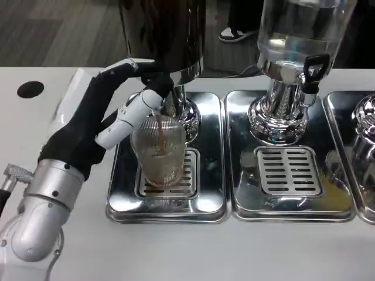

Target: Grasp the cup under the faucet to collect the drink, then remove the cup.

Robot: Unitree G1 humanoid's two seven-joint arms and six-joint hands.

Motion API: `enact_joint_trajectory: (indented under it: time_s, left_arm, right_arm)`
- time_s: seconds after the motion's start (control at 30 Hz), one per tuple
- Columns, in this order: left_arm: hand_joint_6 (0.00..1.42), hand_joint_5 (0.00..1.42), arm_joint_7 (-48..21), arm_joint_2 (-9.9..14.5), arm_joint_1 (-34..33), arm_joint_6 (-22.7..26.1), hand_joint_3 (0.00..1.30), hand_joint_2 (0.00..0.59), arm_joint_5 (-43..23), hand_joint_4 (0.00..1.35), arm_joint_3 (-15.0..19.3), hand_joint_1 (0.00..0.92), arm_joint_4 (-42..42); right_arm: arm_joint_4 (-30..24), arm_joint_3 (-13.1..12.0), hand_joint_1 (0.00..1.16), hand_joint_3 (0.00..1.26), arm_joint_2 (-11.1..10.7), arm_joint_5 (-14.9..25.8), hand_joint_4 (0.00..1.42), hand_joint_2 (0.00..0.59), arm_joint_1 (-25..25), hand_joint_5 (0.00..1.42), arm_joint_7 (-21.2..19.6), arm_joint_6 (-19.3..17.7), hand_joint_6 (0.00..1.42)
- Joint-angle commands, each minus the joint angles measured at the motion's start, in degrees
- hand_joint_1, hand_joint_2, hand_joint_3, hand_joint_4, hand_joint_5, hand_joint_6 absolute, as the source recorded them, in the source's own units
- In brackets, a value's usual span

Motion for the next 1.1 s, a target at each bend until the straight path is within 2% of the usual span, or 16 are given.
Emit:
enact_joint_trajectory:
  time_s: [0.03, 1.1]
  left_arm:
    - [0.00, 0.18, -0.1, -0.4, 1.0, -1.0, 0.42, 0.073, -0.5, 0.22, 0.5, 0.000, -0.9]
    - [0.00, 0.18, -0.5, -1.0, 1.0, -1.2, 0.41, 0.074, -0.8, 0.22, 0.9, 0.000, -0.7]
  right_arm:
    - [-0.6, 0.1, 0.76, 0.44, 0.3, 0.3, 0.39, 0.577, 0.0, 0.33, 0.1, 0.1, 0.18]
    - [-0.4, 0.0, 0.77, 0.44, 0.2, 0.6, 0.39, 0.577, 0.0, 0.33, 0.1, -0.1, 0.20]
